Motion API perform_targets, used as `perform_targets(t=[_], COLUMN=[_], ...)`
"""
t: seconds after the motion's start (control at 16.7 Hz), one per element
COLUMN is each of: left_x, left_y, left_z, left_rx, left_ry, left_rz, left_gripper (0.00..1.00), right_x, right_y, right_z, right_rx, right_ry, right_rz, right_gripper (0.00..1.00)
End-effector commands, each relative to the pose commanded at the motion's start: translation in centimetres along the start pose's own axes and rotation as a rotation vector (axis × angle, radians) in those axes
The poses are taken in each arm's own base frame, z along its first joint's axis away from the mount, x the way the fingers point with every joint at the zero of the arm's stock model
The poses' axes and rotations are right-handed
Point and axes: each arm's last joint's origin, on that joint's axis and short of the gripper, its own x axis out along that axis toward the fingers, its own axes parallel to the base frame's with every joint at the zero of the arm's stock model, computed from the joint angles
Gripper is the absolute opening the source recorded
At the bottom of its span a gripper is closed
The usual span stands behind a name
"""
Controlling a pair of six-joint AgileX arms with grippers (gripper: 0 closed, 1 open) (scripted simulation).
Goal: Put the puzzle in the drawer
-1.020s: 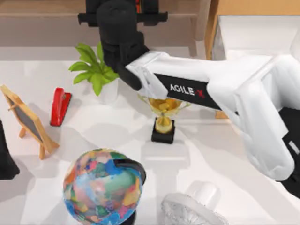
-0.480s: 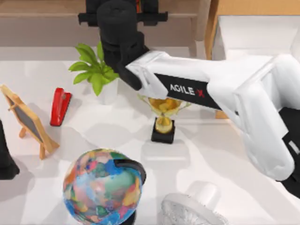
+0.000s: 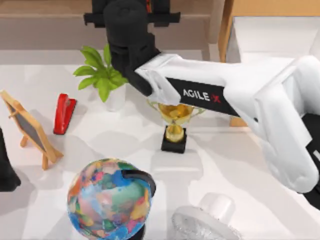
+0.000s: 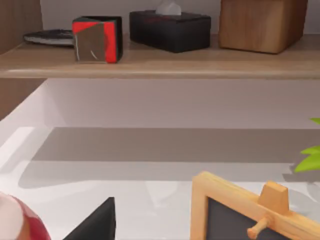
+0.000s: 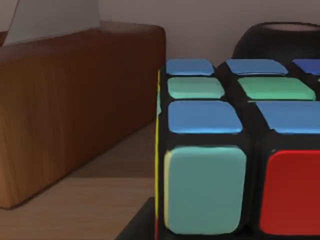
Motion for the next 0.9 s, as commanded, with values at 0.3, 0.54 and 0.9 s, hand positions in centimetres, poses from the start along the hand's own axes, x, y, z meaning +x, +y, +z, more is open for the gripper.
perform_targets(t=[0.3,0.54,0.9], left_x=[0.0,0.0,0.0], left_y=[0.0,0.0,0.0], left_z=[0.0,0.0,0.0], left_rx=[0.0,0.0,0.0], left_ry=[0.0,0.0,0.0], left_rz=[0.0,0.0,0.0], left_gripper=[1.0,1.0,1.0], right_x=[-1.4,-1.2,-1.7], right_y=[0.1,-0.1,-0.5], right_z=[1.4,1.3,4.6], right_rx=[-0.001,0.0,-0.027], right_ry=[-0.001,-0.001,0.078], right_rz=[0.002,-0.002,0.096], right_gripper=[0.0,0.0,0.0])
